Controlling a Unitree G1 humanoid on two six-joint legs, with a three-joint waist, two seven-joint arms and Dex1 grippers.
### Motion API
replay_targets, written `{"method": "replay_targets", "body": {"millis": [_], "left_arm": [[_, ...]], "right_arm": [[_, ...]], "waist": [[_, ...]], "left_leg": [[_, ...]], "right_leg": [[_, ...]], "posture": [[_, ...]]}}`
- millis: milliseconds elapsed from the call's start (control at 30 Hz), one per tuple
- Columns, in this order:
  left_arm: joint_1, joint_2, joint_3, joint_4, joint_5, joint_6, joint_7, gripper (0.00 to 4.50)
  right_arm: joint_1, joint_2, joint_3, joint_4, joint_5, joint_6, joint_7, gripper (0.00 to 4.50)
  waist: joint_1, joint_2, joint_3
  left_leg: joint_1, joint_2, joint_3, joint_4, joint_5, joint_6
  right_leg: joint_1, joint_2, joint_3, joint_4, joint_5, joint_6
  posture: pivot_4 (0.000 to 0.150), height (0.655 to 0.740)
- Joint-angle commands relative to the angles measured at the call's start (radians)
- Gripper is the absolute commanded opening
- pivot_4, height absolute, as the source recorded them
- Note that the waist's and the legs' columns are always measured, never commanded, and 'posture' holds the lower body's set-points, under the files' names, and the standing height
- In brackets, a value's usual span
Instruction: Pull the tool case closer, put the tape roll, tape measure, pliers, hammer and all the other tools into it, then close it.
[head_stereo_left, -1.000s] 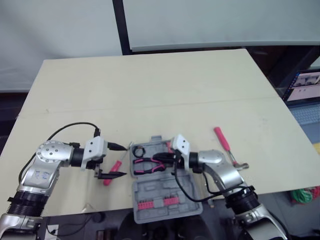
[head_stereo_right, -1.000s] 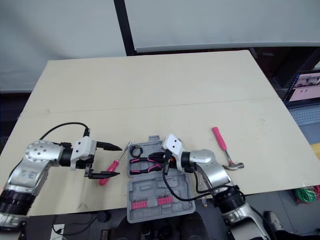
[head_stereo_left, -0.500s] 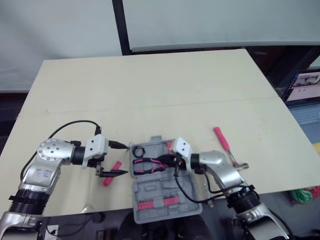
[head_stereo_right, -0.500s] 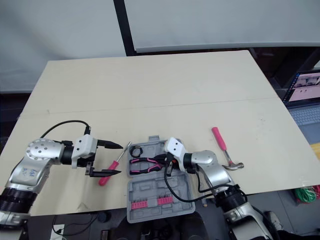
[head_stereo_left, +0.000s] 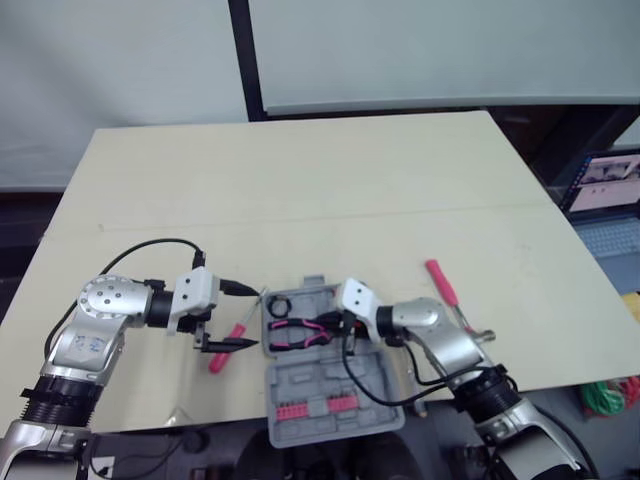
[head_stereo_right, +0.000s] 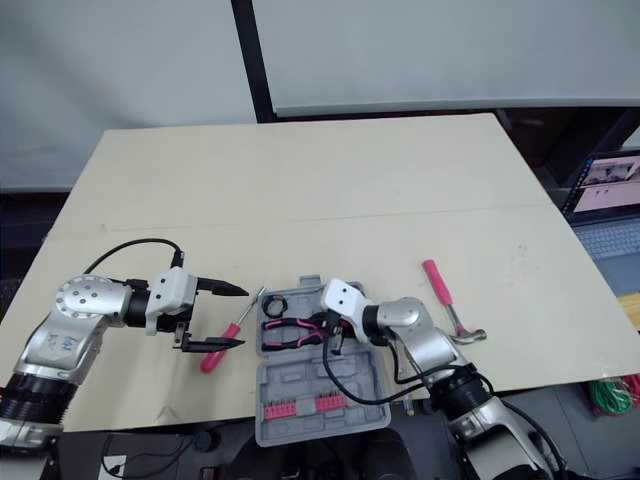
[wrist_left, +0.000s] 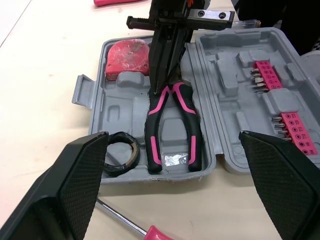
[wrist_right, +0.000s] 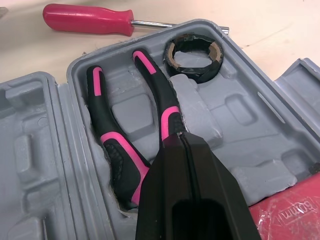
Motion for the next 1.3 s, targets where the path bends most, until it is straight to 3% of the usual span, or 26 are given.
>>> {"method": "replay_targets", "body": {"millis": [33, 200, 300, 400, 500, 600, 733, 867, 1100, 1300], "left_arm": [[0.001, -0.003, -0.001, -0.031, -0.01, -0.006, 0.002, 4.5], [-0.005, -0.008, -0.006, -0.025, -0.006, -0.013, 0.003, 4.5], [-0.001, -0.011, -0.007, -0.024, -0.007, -0.015, 0.007, 4.5], [0.027, -0.022, 0.022, -0.056, -0.042, 0.025, 0.032, 4.5], [0.08, -0.025, 0.077, -0.119, -0.097, 0.103, 0.083, 4.5], [0.155, 0.0, 0.159, -0.184, -0.163, 0.197, 0.12, 4.5], [0.307, 0.053, 0.305, -0.252, -0.224, 0.28, 0.138, 4.5], [0.522, 0.098, 0.52, -0.246, -0.216, 0.298, 0.133, 4.5], [0.743, 0.112, 0.828, -0.087, -0.17, 0.27, 0.156, 4.5], [0.788, 0.156, 0.916, 0.098, -0.125, 0.175, 0.133, 4.5]], "right_arm": [[0.057, -0.059, 0.07, 0.1, -0.107, 0.131, -0.03, 0.02], [0.063, -0.061, 0.059, 0.091, -0.088, 0.089, -0.043, 0.02], [0.079, -0.028, -0.031, 0.015, 0.005, -0.065, -0.04, 0.02], [0.112, -0.007, -0.157, -0.14, 0.137, -0.08, -0.034, 0.02], [0.152, -0.086, -0.255, -0.322, 0.253, 0.008, 0.025, 0.02], [0.215, -0.264, -0.378, -0.47, 0.403, 0.155, 0.129, 0.86], [0.354, -0.475, -0.591, -0.523, 0.465, 0.207, 0.191, 2.74], [0.542, -0.642, -0.883, -0.413, 0.452, 0.164, 0.305, 4.48], [0.713, -0.756, -1.142, -0.042, 0.338, -0.048, 0.392, 4.48], [0.714, -0.773, -1.171, 0.082, 0.324, -0.111, 0.392, 4.48]], "waist": [[0.001, 0.001, -0.004], [0.002, 0.001, -0.005], [0.007, 0.002, -0.005], [0.014, 0.005, -0.001], [0.012, 0.006, 0.005], [0.015, 0.006, 0.005], [0.02, 0.005, 0.006], [0.024, 0.008, 0.009], [0.028, 0.006, 0.01], [0.023, 0.007, 0.01]], "left_leg": [[0.002, 0.0, 0.0, -0.002, -0.002, 0.004], [0.002, 0.0, 0.0, -0.002, -0.003, 0.004], [0.002, 0.0, 0.0, -0.003, -0.003, 0.004], [-0.001, 0.0, 0.0, -0.003, -0.003, 0.003], [-0.006, 0.0, 0.0, -0.003, 0.0, 0.002], [-0.014, 0.0, 0.0, -0.002, 0.003, 0.007], [-0.014, 0.002, 0.0, -0.002, 0.001, 0.009], [-0.014, 0.001, 0.001, -0.002, -0.001, 0.012], [-0.013, 0.003, 0.0, -0.002, -0.003, 0.007], [-0.015, 0.004, 0.001, -0.006, -0.005, 0.005]], "right_leg": [[0.002, 0.0, 0.0, -0.003, 0.0, 0.0], [0.002, 0.0, 0.0, -0.004, 0.0, 0.0], [0.002, 0.0, 0.0, -0.004, 0.0, 0.0], [0.0, 0.0, 0.0, -0.005, 0.0, 0.0], [-0.004, 0.0, 0.0, -0.005, 0.0, 0.001], [-0.011, 0.0, 0.0, -0.004, 0.0, 0.001], [-0.011, 0.002, -0.002, -0.006, 0.0, 0.0], [-0.011, 0.001, -0.001, -0.007, 0.0, 0.0], [-0.01, 0.001, -0.001, -0.012, 0.002, -0.002], [-0.016, 0.001, -0.001, -0.014, 0.001, -0.004]], "posture": [[0.15, 0.7278], [0.15, 0.7278], [0.15, 0.7278], [0.15, 0.7278], [0.15, 0.7278], [0.15, 0.7278], [0.15, 0.7278], [0.15, 0.7278], [0.15, 0.7278], [0.15, 0.7278]]}}
